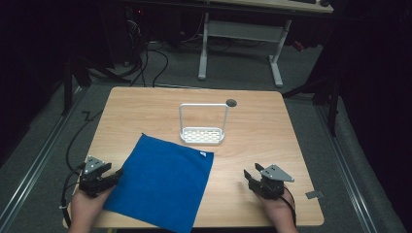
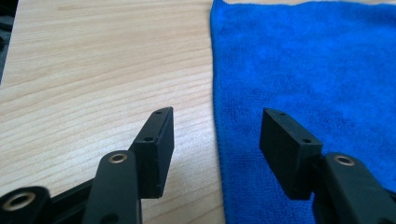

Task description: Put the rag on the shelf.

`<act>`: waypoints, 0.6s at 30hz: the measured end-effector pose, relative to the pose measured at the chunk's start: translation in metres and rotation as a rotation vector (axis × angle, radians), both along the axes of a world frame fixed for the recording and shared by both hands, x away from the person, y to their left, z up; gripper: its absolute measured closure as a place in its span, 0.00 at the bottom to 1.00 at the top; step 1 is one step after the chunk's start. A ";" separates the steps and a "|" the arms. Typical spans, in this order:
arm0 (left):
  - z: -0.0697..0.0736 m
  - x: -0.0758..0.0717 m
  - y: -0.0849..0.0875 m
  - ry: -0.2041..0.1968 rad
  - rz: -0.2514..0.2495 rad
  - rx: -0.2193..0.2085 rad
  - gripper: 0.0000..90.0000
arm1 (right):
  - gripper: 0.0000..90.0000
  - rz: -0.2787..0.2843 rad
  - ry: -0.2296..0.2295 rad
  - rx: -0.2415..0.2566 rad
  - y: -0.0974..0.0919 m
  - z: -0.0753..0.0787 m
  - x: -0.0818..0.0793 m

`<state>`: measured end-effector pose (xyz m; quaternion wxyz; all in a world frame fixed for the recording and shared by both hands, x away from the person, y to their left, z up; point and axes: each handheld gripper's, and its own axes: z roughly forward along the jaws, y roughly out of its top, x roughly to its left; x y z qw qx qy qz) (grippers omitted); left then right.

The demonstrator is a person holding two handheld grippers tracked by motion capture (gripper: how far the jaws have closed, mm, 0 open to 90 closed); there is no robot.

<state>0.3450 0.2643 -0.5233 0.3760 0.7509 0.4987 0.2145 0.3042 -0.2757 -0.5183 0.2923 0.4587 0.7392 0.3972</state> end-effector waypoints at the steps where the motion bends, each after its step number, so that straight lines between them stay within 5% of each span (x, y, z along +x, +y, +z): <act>1: 0.000 0.000 -0.001 -0.007 0.000 0.000 0.51 | 0.53 0.001 0.004 0.011 0.000 0.000 0.000; 18: 0.001 -0.002 0.000 -0.026 0.001 -0.012 0.51 | 0.55 0.011 0.020 0.012 0.003 -0.001 0.001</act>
